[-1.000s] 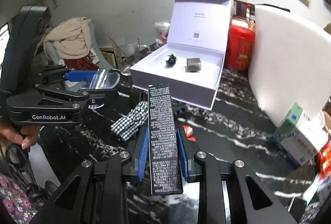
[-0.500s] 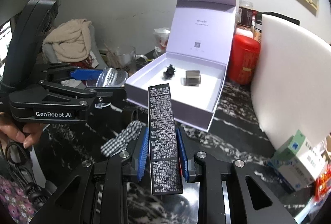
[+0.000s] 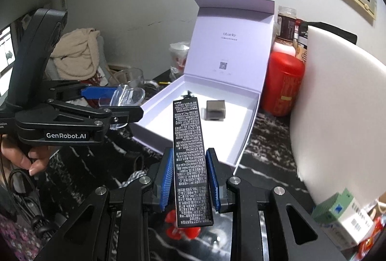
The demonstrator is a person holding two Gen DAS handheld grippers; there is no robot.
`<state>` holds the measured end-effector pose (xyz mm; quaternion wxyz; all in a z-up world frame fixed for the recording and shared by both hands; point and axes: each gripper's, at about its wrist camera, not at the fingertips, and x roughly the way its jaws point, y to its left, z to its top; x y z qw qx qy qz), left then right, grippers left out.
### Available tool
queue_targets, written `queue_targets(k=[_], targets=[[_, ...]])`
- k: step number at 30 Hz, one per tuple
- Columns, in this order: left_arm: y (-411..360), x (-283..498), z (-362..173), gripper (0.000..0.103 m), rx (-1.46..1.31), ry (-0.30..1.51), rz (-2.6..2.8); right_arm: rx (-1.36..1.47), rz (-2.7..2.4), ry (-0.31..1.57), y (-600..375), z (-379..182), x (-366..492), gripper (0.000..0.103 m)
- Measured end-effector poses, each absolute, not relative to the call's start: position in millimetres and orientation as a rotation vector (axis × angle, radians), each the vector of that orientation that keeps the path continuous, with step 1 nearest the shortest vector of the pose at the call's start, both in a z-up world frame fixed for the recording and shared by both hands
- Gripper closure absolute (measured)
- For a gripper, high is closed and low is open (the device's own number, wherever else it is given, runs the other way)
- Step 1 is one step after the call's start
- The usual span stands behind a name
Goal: Organize rigid objects
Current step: 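Carry the clear piece and black box toward the white box with both tools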
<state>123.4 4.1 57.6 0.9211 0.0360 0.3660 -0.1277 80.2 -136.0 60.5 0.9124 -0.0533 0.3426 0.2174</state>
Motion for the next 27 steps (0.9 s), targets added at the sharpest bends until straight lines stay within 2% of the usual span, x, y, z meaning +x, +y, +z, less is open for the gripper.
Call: queue_targets(k=[27], targets=[[0, 215, 64, 0.037, 0.065, 0.731, -0.239, -0.103, 0.438, 0.691, -145, 65, 177, 0.076]])
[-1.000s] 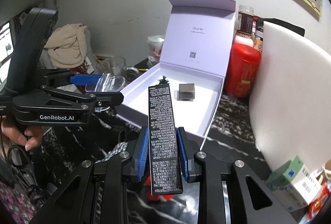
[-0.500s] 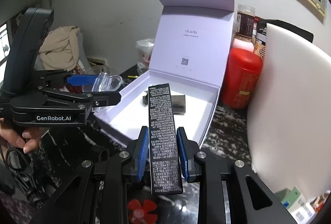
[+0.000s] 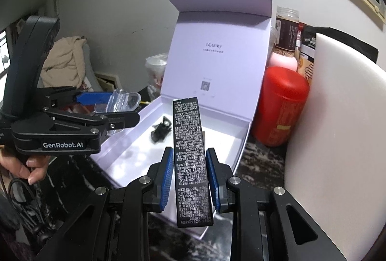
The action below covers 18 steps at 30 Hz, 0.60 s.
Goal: Organize rigid objects
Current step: 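Carry the clear piece and black box toward the white box with both tools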
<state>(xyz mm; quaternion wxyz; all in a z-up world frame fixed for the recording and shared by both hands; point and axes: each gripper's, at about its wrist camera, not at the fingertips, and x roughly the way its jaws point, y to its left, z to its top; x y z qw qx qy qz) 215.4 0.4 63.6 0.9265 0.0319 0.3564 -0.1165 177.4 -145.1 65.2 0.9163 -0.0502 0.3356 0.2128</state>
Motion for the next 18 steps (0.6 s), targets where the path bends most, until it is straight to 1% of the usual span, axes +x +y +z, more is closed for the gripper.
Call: queue_targets(k=[18], targets=[[-6, 274, 65, 0.037, 0.061, 0.709, -0.177, -0.104, 0.418, 0.672, -139, 79, 233, 0.076]])
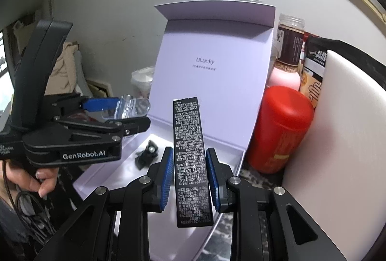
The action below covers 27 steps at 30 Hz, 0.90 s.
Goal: Organize rigid objects
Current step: 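Carry the clear piece and black box toward the white box with both tools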
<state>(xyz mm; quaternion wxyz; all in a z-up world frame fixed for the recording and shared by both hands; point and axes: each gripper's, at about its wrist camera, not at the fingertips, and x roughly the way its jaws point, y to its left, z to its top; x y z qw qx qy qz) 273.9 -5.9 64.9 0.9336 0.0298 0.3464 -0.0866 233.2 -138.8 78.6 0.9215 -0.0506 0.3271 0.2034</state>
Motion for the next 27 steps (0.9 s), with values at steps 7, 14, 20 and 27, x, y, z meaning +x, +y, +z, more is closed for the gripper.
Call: queue_targets(k=[7, 14, 20, 27], targets=[[-6, 292, 64, 0.037, 0.046, 0.700, -0.164, -0.066, 0.379, 0.689, -142, 72, 259, 0.076], [-16, 307, 51, 0.037, 0.086, 0.702, -0.138, -0.066, 0.364, 0.715, -141, 57, 276, 0.076], [-17, 318, 34, 0.037, 0.077, 0.739, -0.149, -0.067, 0.354, 0.747, -142, 41, 286, 0.076], [-16, 328, 26, 0.037, 0.089, 0.773, -0.158, -0.058, 0.365, 0.782, -137, 28, 301, 0.076]])
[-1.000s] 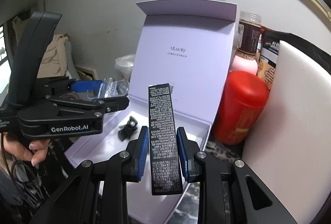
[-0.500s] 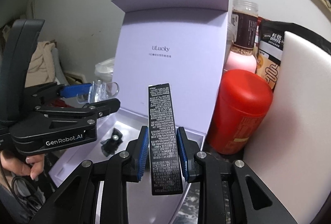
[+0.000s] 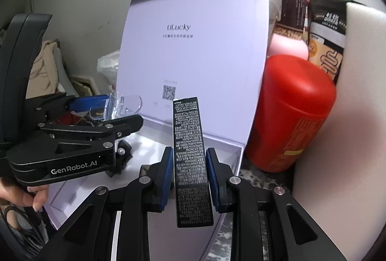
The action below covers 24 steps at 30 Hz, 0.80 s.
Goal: Organize rigid objects
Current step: 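Carry the clear piece and black box toward the white box with both tools, then open both tools to drop the clear piece and black box in the box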
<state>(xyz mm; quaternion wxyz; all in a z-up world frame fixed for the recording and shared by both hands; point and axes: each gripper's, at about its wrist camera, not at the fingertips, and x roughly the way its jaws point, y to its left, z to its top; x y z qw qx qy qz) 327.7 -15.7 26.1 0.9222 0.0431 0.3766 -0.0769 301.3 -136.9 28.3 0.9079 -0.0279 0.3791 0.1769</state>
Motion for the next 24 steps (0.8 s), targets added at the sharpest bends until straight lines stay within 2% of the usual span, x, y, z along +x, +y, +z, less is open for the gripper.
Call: queue_targets(k=[21, 22, 24], targets=[[-15, 349, -4, 0.037, 0.078, 0.884, -0.121, -0.075, 0.334, 0.861, -126, -3, 324, 0.076], [-17, 349, -3, 0.037, 0.073, 0.879, -0.125, -0.076, 0.333, 0.862, -125, -4, 324, 0.074], [-15, 349, 0, 0.035, 0.070, 0.880, -0.120, -0.078, 0.332, 0.859, -125, -2, 324, 0.058]])
